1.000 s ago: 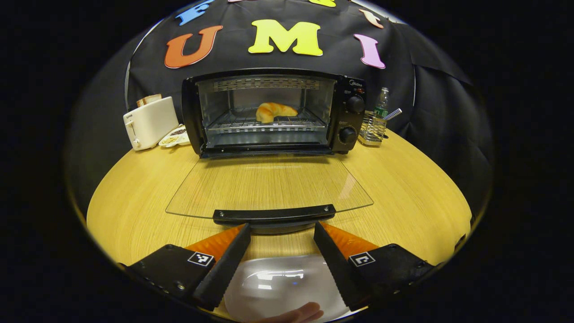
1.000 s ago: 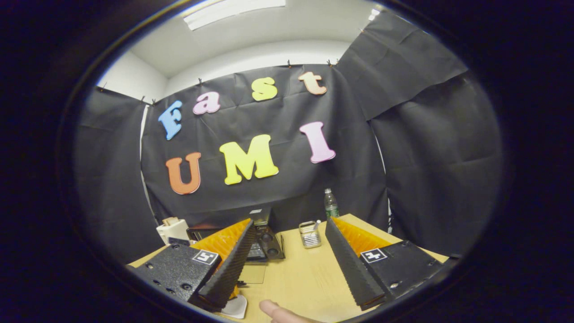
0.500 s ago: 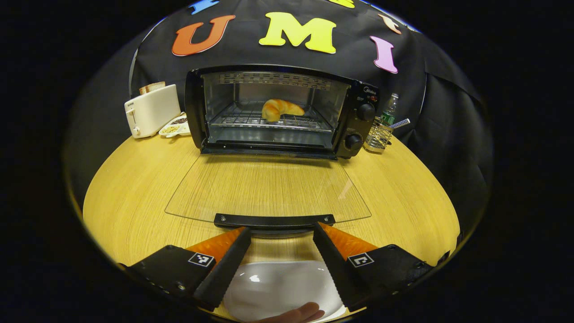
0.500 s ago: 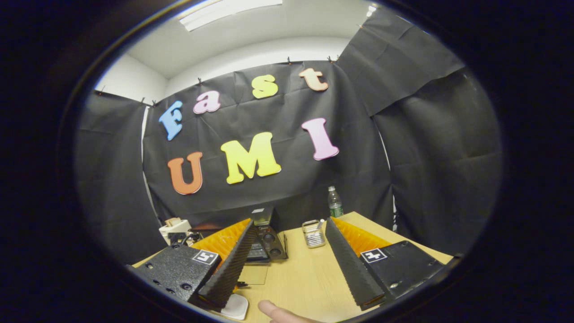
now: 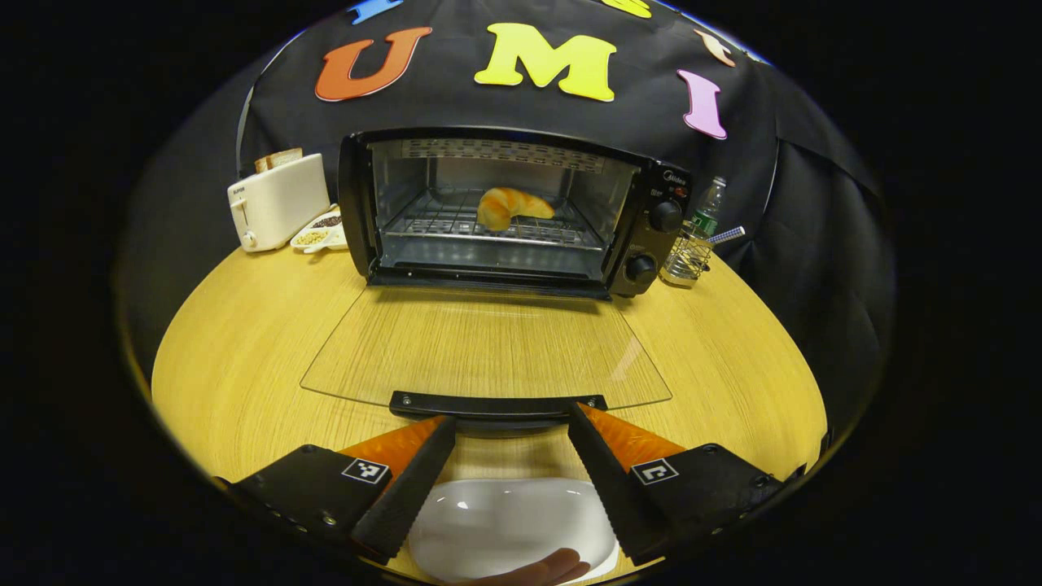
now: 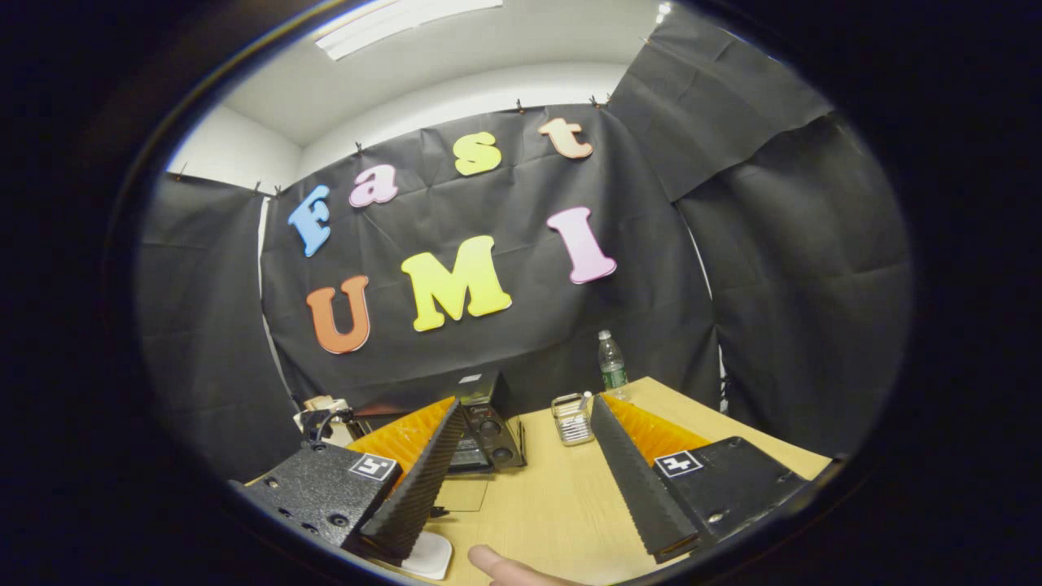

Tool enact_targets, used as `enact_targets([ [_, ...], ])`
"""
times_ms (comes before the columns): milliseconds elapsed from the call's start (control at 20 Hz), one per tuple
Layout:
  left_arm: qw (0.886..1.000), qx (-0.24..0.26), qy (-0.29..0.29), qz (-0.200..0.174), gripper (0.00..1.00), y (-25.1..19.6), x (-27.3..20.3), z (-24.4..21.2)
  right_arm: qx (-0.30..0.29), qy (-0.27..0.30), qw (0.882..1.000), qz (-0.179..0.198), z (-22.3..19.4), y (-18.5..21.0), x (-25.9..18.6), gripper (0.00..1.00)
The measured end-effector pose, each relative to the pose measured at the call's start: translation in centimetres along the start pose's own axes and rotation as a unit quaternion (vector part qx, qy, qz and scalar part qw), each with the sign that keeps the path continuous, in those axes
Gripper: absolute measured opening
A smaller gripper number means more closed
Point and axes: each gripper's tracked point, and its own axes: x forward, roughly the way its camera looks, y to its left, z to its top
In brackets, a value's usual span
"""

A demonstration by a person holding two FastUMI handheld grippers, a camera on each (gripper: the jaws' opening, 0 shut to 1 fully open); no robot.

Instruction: Open the electric oven with the left hand, put the food in, and close the electric oven.

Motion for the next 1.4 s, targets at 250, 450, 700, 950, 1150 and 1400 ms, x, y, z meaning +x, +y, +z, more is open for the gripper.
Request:
enact_targets([
  [250, 0.996, 0.06, -0.064, 0.022, 0.93, -0.1, -1.4, 3.4, 0.002, 0.003, 1.0, 0.0, -0.3, -0.2, 0.1, 0.96],
  [450, 0.992, 0.067, -0.108, 0.02, 0.94, -0.3, -1.8, 6.7, 0.0, 0.004, 1.0, 0.001, -0.4, -0.4, 0.3, 0.96],
  [700, 0.985, 0.082, -0.147, 0.026, 0.94, 0.1, -1.9, 11.3, -0.01, -0.01, 1.0, -0.002, 0.6, -0.7, 0.2, 0.96],
  [950, 0.981, 0.083, -0.172, 0.022, 0.96, -0.1, -0.7, 16.3, -0.011, -0.014, 1.0, -0.002, 0.5, -1.5, 0.5, 0.96],
  [1150, 0.983, 0.072, -0.17, 0.009, 0.97, -0.7, 0.3, 18.5, -0.013, -0.008, 1.0, -0.012, 0.3, -2.5, 0.2, 0.96],
  [1400, 0.983, 0.076, -0.167, 0.019, 0.98, 0.2, 1.2, 20.3, -0.023, -0.015, 0.999, -0.019, 1.2, -2.8, -1.1, 0.96],
])
